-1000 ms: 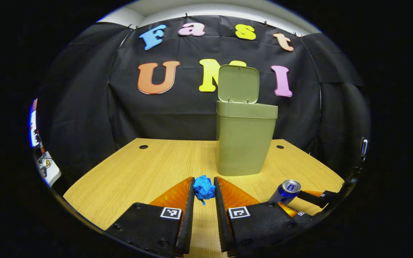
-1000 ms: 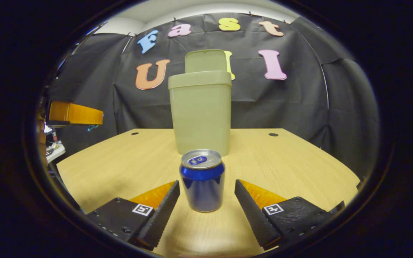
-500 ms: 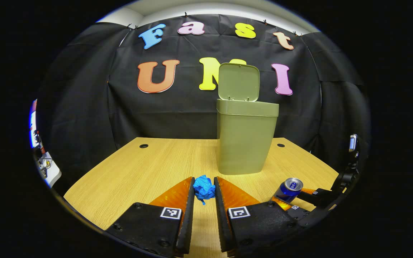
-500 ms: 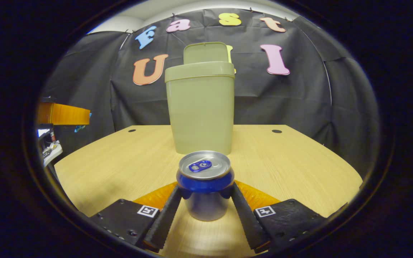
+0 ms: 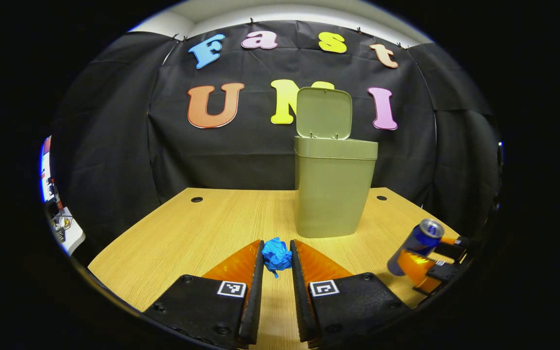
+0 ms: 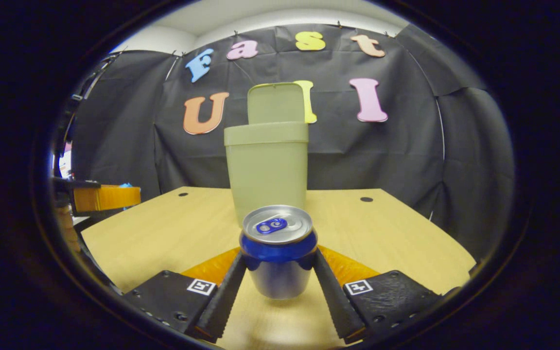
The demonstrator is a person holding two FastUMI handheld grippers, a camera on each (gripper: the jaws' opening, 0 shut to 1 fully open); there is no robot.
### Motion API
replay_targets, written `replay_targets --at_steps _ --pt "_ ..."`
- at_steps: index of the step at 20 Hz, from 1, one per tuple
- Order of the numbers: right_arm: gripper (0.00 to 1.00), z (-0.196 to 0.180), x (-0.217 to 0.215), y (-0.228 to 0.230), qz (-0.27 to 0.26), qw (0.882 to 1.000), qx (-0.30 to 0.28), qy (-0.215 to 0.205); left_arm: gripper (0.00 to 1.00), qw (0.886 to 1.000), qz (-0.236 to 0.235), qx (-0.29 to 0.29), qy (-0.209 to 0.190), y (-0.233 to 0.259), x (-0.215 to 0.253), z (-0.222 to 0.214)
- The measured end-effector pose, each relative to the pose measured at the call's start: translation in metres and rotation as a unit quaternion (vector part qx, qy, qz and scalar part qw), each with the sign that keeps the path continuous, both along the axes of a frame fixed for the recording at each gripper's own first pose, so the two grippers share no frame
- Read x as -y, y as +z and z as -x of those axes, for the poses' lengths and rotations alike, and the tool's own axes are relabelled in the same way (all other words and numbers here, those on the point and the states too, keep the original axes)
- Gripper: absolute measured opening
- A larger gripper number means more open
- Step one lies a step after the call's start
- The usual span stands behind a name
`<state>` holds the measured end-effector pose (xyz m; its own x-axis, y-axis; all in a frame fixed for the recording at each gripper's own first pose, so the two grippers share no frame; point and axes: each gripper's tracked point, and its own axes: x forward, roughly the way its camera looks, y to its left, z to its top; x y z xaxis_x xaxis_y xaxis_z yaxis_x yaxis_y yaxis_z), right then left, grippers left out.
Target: Press the lid of the desktop garbage bin to open it, pick up the crumpled paper on the desktop and throw it into the bin, then pick up the pop can on the desktop and drop it into the bin, and finally close the garbage bin lid.
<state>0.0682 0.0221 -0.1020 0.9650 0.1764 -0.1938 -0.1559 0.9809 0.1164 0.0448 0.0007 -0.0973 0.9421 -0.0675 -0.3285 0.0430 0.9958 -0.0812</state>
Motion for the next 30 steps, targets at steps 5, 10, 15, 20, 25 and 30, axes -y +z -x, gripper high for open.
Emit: replay_targets --at_steps 5,10,15,20,25,30 --pt "0.81 0.023 0.030 0.052 -0.012 0.999 0.036 -0.008 0.34 1.000 0.005 0.007 0.000 0.003 0.008 0.005" --pt "0.81 0.037 0.057 0.095 -0.001 0.997 0.078 -0.027 0.34 1.000 0.011 0.002 -0.008 0.001 0.020 0.010" --pt "0.81 0.044 0.065 0.102 0.009 0.996 0.088 -0.030 0.34 1.000 0.018 0.019 0.009 0.014 0.016 0.013" --pt "0.81 0.043 0.066 0.086 0.011 0.997 0.071 -0.016 0.34 0.999 0.018 0.026 0.018 0.018 0.014 0.010" --pt "0.81 0.042 0.072 0.082 0.005 0.997 0.069 -0.017 0.33 0.999 0.016 0.037 0.025 0.032 0.012 0.002" --pt "0.81 0.043 0.072 0.073 0.014 0.998 0.058 -0.015 0.33 0.997 -0.005 0.064 0.032 0.075 0.007 -0.040"
